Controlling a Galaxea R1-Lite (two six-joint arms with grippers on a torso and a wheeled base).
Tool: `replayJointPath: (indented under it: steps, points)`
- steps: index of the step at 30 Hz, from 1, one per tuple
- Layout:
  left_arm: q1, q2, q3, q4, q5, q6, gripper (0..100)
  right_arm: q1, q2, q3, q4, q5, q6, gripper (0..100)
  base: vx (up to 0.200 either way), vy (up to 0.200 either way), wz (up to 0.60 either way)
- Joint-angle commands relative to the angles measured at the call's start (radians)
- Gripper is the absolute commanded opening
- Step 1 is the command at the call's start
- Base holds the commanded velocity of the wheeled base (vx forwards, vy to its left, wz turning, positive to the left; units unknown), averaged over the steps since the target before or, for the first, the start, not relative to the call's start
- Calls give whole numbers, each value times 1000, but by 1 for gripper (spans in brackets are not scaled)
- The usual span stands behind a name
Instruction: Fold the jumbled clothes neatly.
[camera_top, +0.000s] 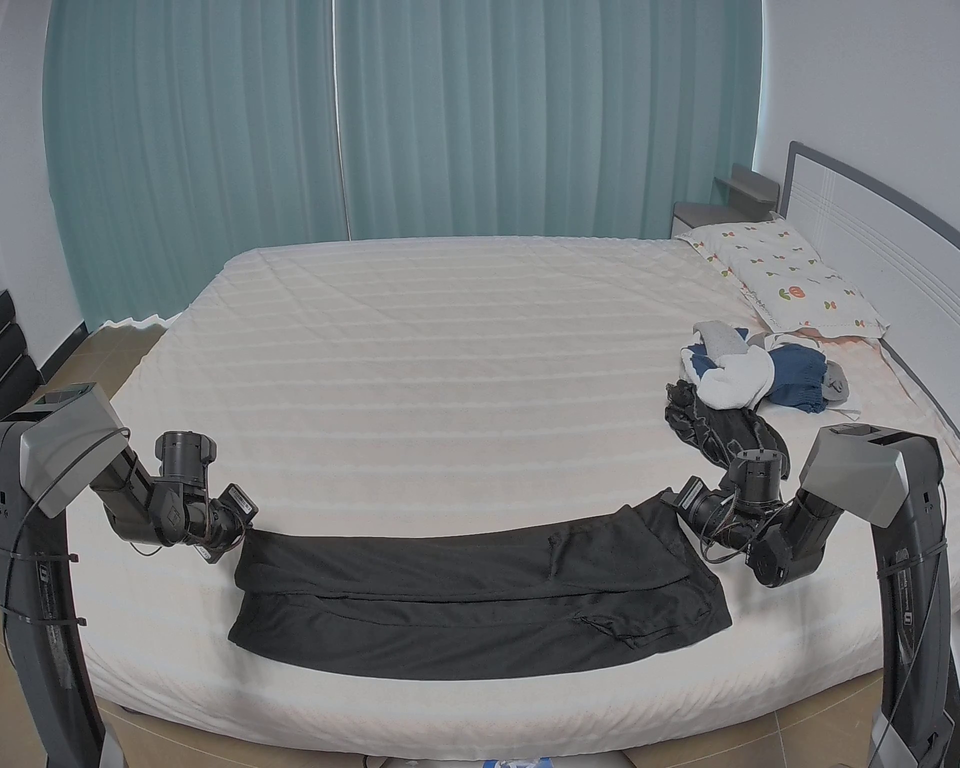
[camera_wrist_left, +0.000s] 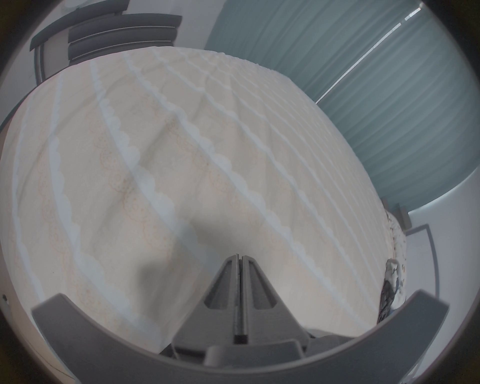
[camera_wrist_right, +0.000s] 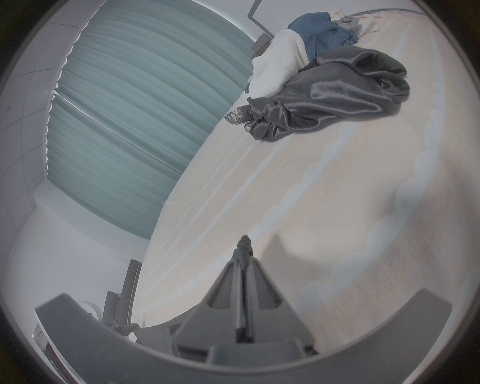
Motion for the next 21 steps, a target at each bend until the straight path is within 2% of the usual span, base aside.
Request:
replayJointPath:
  steps: [1,11,15,21]
  points:
    - [8,-2,0,-30,1,-32,0,-20,3,-2,-14,-13,3,0,0,0,0]
    - [9,13,-11,-48,1,-35,0,-25,13,-11,-75,-31,20,0,0,0,0]
    - [8,22,-11,-95,1,-33,0,-37,30,-37,-72,-54,29,0,0,0,0]
    - [0,44,-8,-153,16,-27,0,-37,42,-42,-61,-54,26,0,0,0,0]
